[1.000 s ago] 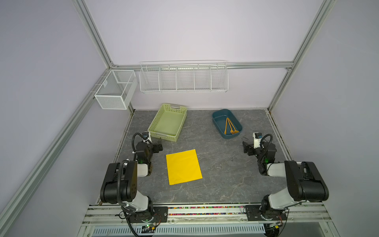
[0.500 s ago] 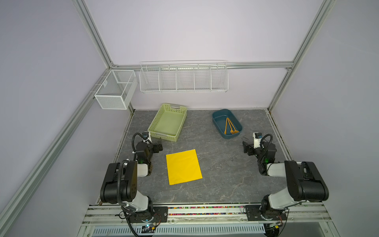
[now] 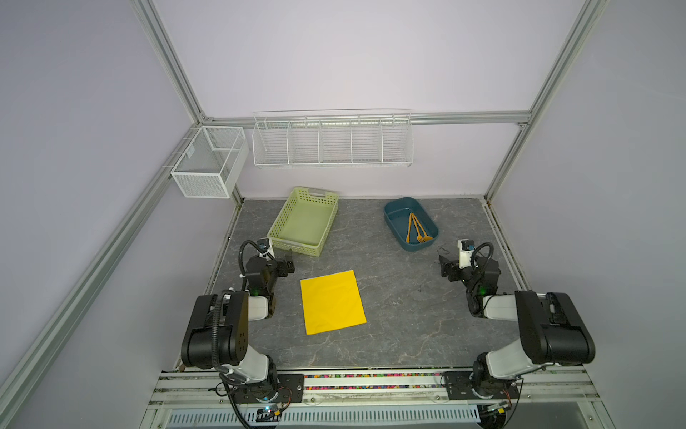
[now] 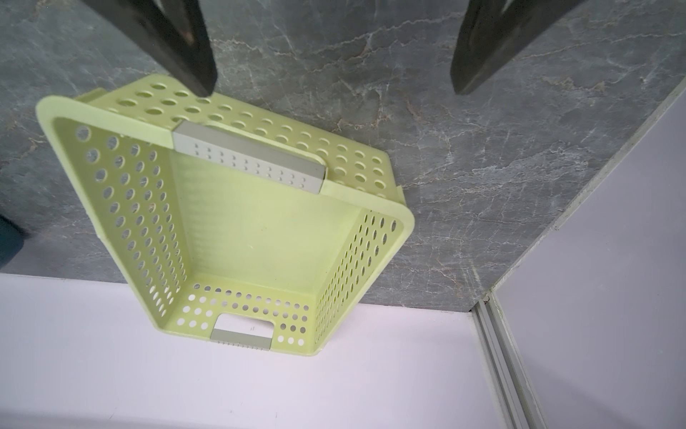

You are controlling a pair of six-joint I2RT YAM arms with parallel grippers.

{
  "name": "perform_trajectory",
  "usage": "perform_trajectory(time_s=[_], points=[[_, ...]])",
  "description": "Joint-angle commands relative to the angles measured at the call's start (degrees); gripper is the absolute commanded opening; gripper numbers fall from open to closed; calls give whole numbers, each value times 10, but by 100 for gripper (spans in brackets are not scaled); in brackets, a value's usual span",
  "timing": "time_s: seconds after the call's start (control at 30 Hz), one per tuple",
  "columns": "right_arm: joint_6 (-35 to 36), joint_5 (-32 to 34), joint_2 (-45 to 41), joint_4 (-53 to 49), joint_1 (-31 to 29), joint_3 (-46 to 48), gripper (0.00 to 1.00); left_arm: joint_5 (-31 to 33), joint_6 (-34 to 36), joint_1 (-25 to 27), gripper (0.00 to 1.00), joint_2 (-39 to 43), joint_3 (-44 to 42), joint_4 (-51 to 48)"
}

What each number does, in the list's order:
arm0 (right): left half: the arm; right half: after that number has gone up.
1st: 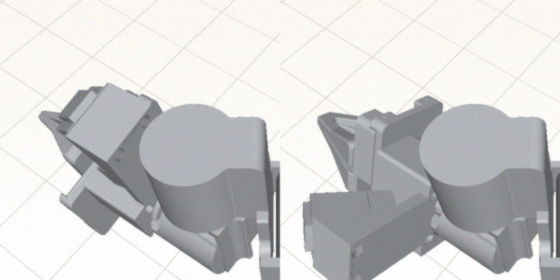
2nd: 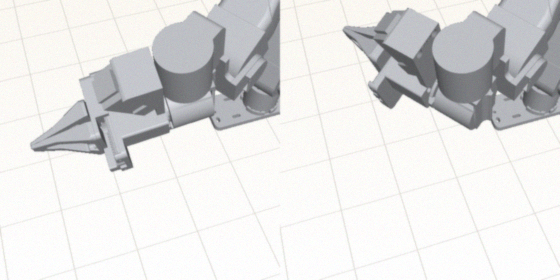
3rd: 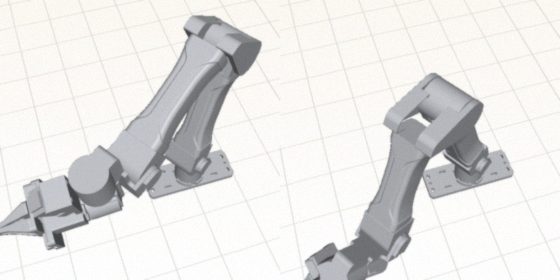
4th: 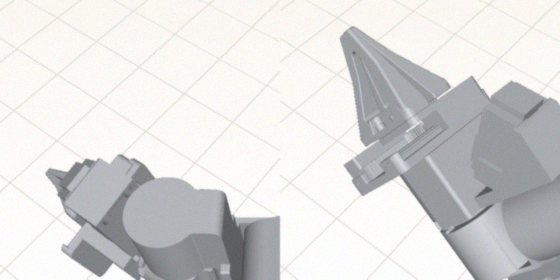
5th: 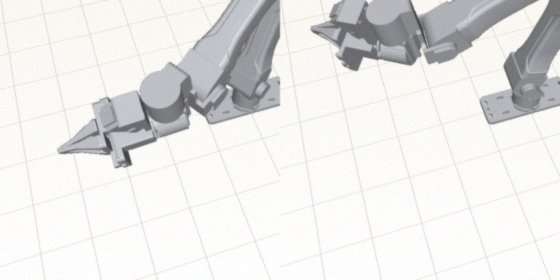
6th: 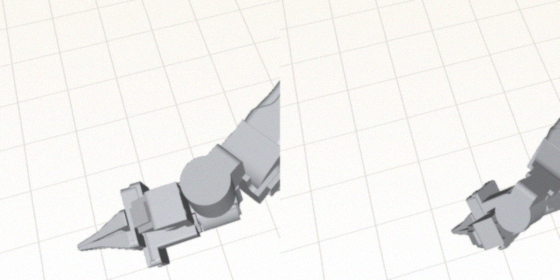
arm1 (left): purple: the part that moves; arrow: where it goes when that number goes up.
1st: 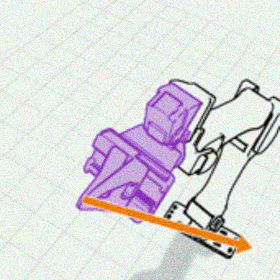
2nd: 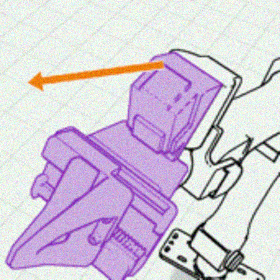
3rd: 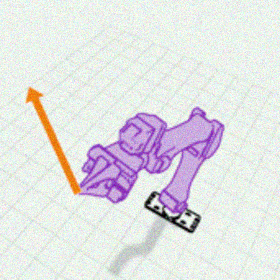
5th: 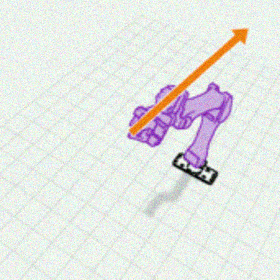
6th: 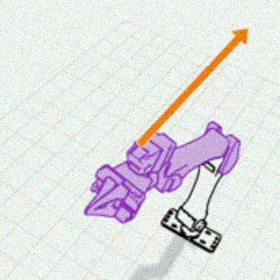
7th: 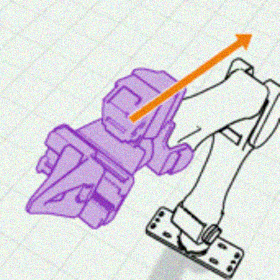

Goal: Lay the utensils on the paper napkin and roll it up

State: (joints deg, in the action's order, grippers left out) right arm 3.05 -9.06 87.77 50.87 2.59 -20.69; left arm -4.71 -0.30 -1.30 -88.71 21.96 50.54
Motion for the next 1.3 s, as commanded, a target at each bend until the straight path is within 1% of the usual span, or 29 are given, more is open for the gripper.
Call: perform_trajectory(time_s=[0.0,0.53,0.63,0.73,0.8,0.9,0.97,1.1,1.27], points=[[13,-9,-2,16,0,1,88,4,10,2,99,-1,4,13],[14,-8,-3,20,0,4,88,4,10,2,99,-1,3,14],[12,14,-9,12,-4,1,88,7,10,2,99,1,0,17],[16,17,-40,-38,-9,-13,88,21,10,5,99,20,-6,14],[16,21,-65,-79,-11,-22,88,45,12,13,99,38,-8,3],[17,32,-105,-146,-19,-37,88,67,18,27,100,72,-2,-42],[11,45,-136,-212,-29,-61,90,66,21,35,98,100,12,-96],[-26,35,-171,-351,-62,-124,94,78,16,50,97,137,44,-189],[-104,13,-181,-467,-120,-190,95,93,-45,54,97,175,72,-274]])
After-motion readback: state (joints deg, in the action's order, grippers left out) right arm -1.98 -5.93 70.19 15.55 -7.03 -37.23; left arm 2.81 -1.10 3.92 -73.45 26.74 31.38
